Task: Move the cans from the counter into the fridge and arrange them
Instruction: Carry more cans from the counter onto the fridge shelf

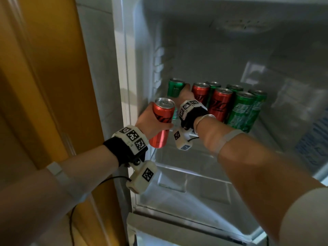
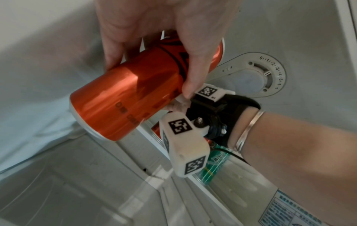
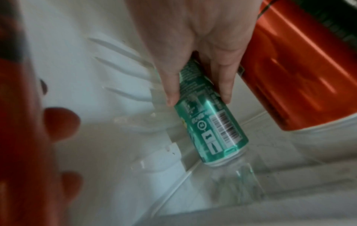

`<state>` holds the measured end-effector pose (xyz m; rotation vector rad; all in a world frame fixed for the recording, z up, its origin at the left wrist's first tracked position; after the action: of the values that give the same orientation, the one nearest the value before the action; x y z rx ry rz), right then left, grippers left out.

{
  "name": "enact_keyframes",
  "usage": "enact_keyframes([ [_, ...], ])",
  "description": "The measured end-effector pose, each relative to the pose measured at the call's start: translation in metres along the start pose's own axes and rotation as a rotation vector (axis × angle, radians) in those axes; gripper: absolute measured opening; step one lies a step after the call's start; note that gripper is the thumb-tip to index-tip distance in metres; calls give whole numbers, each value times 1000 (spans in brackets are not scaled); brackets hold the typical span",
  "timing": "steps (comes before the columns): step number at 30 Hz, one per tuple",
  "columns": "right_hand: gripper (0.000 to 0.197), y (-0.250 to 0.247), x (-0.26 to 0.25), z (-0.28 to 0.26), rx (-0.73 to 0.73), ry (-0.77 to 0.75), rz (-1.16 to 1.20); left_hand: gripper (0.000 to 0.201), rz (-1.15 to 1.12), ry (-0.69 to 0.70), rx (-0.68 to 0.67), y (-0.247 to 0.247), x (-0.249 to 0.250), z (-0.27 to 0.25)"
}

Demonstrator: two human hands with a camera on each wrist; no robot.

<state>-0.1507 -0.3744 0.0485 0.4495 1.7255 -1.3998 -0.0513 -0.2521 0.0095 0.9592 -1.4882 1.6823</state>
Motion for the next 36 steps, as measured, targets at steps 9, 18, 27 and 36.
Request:
enact_keyframes([
  [9, 41, 3, 4, -15, 63, -40, -273, 70, 2, 1, -6, 2, 3, 5],
  [18, 31, -31, 23, -53, 234, -79, -361, 73, -56, 111, 60, -9, 51, 34],
  [27, 26, -52, 45, -67, 295, -67, -252, 55, -73, 74, 35, 20, 38, 76],
  [36, 24, -50, 55, -64, 290, -126, -228, 74, -59, 80, 33, 31, 34, 97],
])
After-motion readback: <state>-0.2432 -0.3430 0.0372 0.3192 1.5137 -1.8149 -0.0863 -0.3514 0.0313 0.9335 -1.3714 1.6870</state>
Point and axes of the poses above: each hand's wrist, its own z-axis towards the middle knuckle, its own y-axis out of the palm, x = y × z, the point moved 6 cm from there along z, towards the middle knuckle, and after that the axes turned 15 degrees about -x, right-handed, at the moved point
